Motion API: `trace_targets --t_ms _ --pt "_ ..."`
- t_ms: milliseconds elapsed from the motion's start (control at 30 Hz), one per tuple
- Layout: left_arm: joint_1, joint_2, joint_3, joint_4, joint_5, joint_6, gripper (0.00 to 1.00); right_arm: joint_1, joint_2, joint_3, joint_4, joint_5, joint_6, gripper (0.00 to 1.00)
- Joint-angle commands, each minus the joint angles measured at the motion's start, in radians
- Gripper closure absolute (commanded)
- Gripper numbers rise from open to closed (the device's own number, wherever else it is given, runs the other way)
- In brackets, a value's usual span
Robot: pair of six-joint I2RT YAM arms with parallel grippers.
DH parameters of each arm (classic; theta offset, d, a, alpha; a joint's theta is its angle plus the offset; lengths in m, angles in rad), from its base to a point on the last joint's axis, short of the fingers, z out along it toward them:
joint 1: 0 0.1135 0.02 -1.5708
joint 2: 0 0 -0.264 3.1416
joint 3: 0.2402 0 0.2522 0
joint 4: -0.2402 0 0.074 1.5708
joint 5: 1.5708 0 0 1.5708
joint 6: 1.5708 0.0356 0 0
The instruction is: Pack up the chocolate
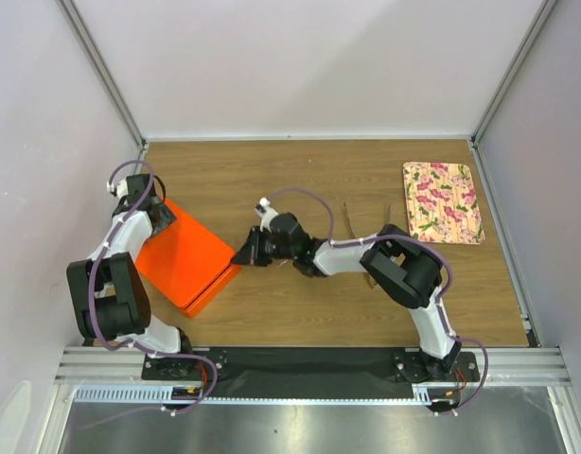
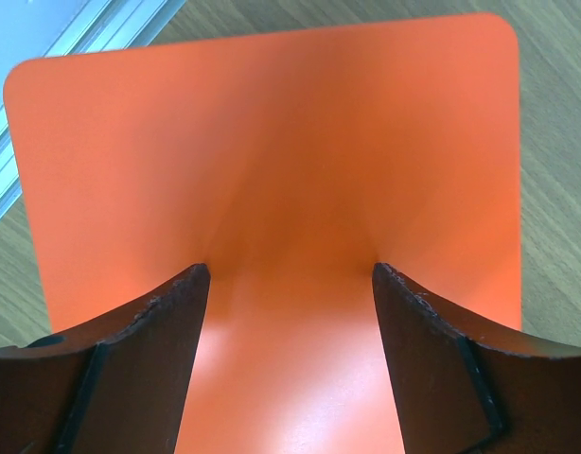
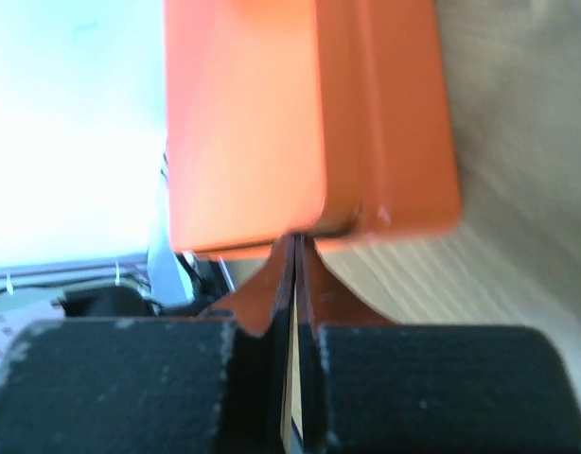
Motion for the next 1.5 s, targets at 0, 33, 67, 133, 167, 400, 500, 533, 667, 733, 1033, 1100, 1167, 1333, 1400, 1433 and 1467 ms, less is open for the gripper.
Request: trace_targets --t_ms 0,33,67,133,167,400,500,533,667,733,1033,1100,1167,1333,1400,1433,1467 --pt "-0.009 0.002 -0.039 -0.076 0.065 -0.049 0.24 -0.013 -0.026 0.141 -0.152 -0.172 -0.056 1.00" --pt "-0.009 0.002 -0.039 -0.078 0.066 -0.049 0.24 -0.015 -0.015 0.213 -0.204 -0.210 -0.077 1.00" --pt "-0.011 0.000 -0.041 -0.076 0.066 -0.051 0.24 -0.018 -0.006 0.257 -0.242 -0.229 -0.090 1.00" --pt "-0.009 -0.001 -0.044 -0.072 0.071 -0.052 0.24 -0.021 0.055 0.383 -0.325 -0.325 -0.116 1.00" --pt "-0.009 -0.003 -0.045 -0.072 0.072 -0.055 0.24 -0.022 0.072 0.399 -0.319 -0.357 -0.113 1.00" --pt "-0.013 -0.001 -0.045 -0.072 0.100 -0.054 0.24 -0.039 0.036 0.400 -0.417 -0.287 -0.146 1.00" --pt "-0.020 -0.003 -0.044 -0.073 0.106 -0.060 0.24 -0.036 0.085 0.486 -0.457 -0.264 -0.189 1.00" --pt "-0.020 -0.001 -0.047 -0.078 0.111 -0.064 0.24 -0.030 0.098 0.517 -0.491 -0.246 -0.209 1.00" --pt "-0.026 -0.011 -0.083 -0.075 0.137 -0.083 0.24 -0.005 0.180 0.684 -0.713 -0.135 -0.346 1.00" --pt "-0.031 -0.038 -0.100 -0.076 0.141 -0.086 0.24 0.008 0.206 0.703 -0.795 -0.095 -0.377 1.00" --pt "-0.037 -0.135 -0.149 -0.099 0.171 -0.107 0.23 0.041 0.100 0.503 -0.786 0.037 -0.393 1.00" --pt "-0.037 -0.135 -0.151 -0.105 0.149 -0.107 0.22 0.039 0.102 0.500 -0.775 0.012 -0.397 1.00" --pt "-0.037 -0.133 -0.151 -0.110 0.141 -0.106 0.22 0.038 0.103 0.500 -0.760 -0.008 -0.406 1.00" --pt "-0.034 -0.136 -0.094 -0.130 0.137 -0.089 0.22 0.028 0.106 0.517 -0.733 -0.026 -0.415 1.00" --pt "-0.031 -0.133 -0.021 -0.166 0.122 -0.080 0.22 0.024 0.122 0.531 -0.738 -0.035 -0.410 1.00" --pt "-0.022 -0.130 0.004 -0.182 0.102 -0.069 0.22 0.018 0.128 0.532 -0.737 -0.040 -0.407 1.00" --pt "-0.014 -0.127 0.027 -0.203 0.095 -0.066 0.23 0.015 0.131 0.532 -0.733 -0.049 -0.406 1.00"
